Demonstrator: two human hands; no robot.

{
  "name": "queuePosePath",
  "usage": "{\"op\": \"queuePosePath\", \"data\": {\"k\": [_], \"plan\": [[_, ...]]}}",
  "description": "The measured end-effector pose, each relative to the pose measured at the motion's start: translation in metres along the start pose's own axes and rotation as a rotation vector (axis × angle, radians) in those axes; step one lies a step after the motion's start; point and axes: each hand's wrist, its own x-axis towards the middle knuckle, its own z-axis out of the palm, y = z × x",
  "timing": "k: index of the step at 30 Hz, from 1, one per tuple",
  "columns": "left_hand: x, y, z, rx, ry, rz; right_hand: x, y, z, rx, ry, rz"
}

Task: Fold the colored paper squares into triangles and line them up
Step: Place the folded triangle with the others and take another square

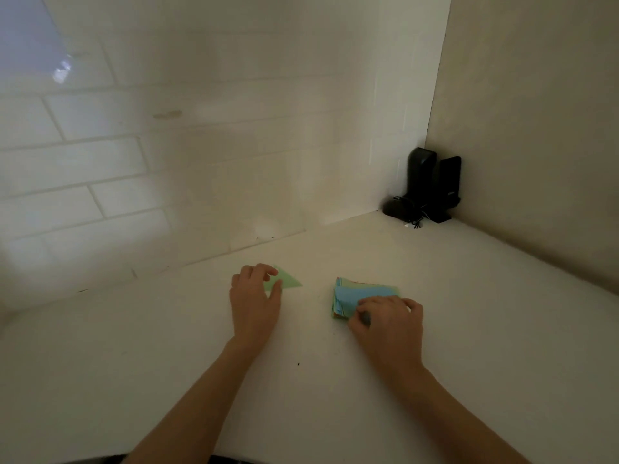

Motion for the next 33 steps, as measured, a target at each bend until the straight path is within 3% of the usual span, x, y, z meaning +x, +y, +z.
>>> {"op": "queuePosePath", "data": {"k": [7,11,16,27,33], "plan": [[-0.066,0.038,-0.012,-0.199,-0.223,0.218,-0.011,-0.002,-0.028,0.012,0.053,-0.026],[-0.089,0.058,-0.024,-0.212,-0.246,0.361,-0.027,-0.004,-0.054,0.025,0.155,-0.177],[-0.106,0.061,-0.03,-0.139,-0.294,0.512,-0.057,-0.009,-0.057,0.018,0.064,-0.296],[-0.115,0.044,-0.028,-0.13,-0.398,0.328,-0.072,0.007,-0.043,0.208,-0.228,-0.147],[-0.11,0.046,-0.02,-0.184,-0.354,0.218,-0.065,0.006,-0.04,0.371,-0.216,-0.031]]}}
